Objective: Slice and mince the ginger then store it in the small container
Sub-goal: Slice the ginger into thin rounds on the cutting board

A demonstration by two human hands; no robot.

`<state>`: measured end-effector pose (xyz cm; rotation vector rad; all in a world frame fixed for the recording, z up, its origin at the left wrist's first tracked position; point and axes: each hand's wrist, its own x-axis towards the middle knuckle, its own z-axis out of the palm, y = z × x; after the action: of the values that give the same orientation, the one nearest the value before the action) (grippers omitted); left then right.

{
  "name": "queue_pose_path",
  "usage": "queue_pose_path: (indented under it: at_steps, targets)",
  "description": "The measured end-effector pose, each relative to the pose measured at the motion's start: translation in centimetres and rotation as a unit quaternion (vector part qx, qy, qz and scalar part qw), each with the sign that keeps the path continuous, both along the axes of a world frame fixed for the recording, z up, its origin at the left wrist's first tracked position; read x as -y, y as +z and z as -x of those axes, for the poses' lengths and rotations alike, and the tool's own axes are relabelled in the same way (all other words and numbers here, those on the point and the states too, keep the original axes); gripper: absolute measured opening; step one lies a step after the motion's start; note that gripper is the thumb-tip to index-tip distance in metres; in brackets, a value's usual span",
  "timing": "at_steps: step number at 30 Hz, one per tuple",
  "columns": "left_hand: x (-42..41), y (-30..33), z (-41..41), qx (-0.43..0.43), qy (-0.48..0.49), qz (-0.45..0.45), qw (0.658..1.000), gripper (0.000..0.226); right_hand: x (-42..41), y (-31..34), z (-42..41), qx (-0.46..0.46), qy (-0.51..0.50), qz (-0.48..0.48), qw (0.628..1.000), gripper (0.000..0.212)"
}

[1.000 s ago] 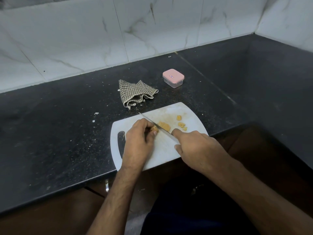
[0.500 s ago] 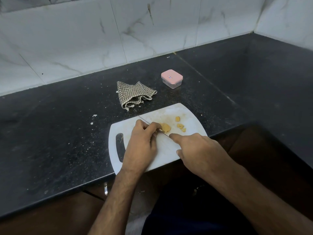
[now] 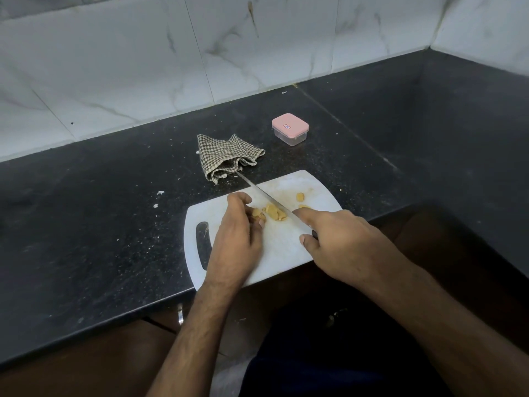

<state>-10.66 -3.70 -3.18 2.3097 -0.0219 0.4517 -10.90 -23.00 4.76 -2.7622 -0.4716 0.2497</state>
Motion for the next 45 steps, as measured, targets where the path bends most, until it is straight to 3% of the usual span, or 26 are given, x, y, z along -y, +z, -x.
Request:
queue_pose_path:
  at_steps: [5, 10, 21, 36, 40, 45]
  targets:
    - [0.0, 0.2, -0.2, 0.0, 0.004, 0.002, 1.0, 0.021, 0.1, 0.5, -0.1, -0.012, -0.012, -0.025, 1.0, 0.046]
    - [-0.1, 0.3, 0.0, 0.001, 0.015, 0.008, 1.0, 0.012, -0.6, 0.3, 0.8, -0.009, 0.004, -0.032, 0.999, 0.037]
    - [0.0, 0.6, 0.0, 0.003, 0.031, 0.002, 1.0, 0.014, -1.9, 0.0, 2.0, 0.011, 0.01, -0.004, 1.0, 0.014]
    - [0.0, 0.6, 0.1, -0.006, 0.038, -0.006, 0.999, 0.009, -2.8, 1.1, 1.7, 0.011, 0.032, 0.08, 0.996, 0.034]
    - [0.0, 0.6, 0.0, -0.005, 0.034, -0.012, 0.999, 0.009, -3.4, 1.5, 1.4, 0.03, 0.041, 0.106, 0.993, 0.031]
    - [0.1, 0.6, -0.1, -0.004, 0.03, -0.009, 0.999, 0.009, -4.4, 1.7, 0.1, -0.035, 0.022, 0.118, 0.992, 0.04]
